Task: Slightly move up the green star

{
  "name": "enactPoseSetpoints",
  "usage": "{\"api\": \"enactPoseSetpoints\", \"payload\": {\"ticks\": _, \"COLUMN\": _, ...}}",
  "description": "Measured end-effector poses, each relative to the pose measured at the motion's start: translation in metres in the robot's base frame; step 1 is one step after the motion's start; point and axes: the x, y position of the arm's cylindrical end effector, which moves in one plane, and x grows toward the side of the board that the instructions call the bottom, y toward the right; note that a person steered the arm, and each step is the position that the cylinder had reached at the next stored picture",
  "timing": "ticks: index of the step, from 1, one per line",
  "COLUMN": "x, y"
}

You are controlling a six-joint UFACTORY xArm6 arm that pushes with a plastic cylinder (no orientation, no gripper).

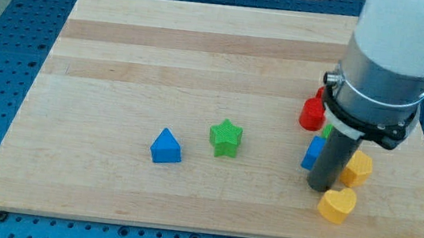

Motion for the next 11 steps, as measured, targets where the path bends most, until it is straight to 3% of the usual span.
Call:
{"api": "enactPoseSetpoints", "payload": {"ticks": 2, "x": -0.021, "y": 0.004}}
{"api": "enactPoseSetpoints", "payload": {"ticks": 4, "x": -0.010, "y": -0.008}}
{"api": "enactPoseSetpoints", "payload": {"ticks": 7, "x": 0.007, "y": -0.135}}
{"api": "enactPoseSetpoints", "payload": {"ticks": 8, "x": 0.005, "y": -0.128}}
{"api": "enactPoseSetpoints", "payload": {"ticks": 10, "x": -0.053, "y": -0.099}}
{"api": "enactPoseSetpoints", "payload": {"ticks": 11, "x": -0.049, "y": -0.099}}
